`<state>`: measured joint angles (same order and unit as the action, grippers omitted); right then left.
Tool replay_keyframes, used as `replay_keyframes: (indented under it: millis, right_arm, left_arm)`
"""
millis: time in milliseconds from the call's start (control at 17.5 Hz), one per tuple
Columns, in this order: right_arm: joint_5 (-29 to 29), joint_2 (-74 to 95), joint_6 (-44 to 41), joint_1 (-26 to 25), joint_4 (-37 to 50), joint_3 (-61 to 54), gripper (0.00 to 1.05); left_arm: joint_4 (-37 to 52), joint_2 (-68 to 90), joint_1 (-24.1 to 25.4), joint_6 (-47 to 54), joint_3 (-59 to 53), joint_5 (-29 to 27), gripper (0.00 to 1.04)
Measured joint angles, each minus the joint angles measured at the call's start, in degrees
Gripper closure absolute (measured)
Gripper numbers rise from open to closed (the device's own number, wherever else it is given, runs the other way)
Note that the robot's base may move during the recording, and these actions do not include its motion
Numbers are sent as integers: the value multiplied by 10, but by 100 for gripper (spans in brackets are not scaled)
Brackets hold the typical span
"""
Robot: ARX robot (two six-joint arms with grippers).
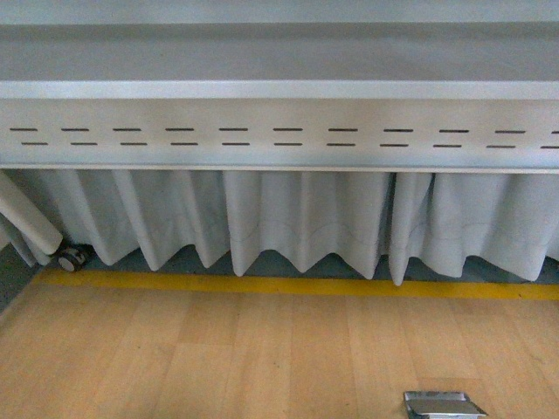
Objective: Open oven
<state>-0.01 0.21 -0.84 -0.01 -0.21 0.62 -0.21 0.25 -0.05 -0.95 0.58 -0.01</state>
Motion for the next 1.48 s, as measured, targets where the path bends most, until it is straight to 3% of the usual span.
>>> replay_keyframes:
  millis: [1483]
  right_arm:
    - [0, 0, 0, 0, 0, 0, 6]
  left_arm:
    - [0, 0, 0, 0, 0, 0, 7]
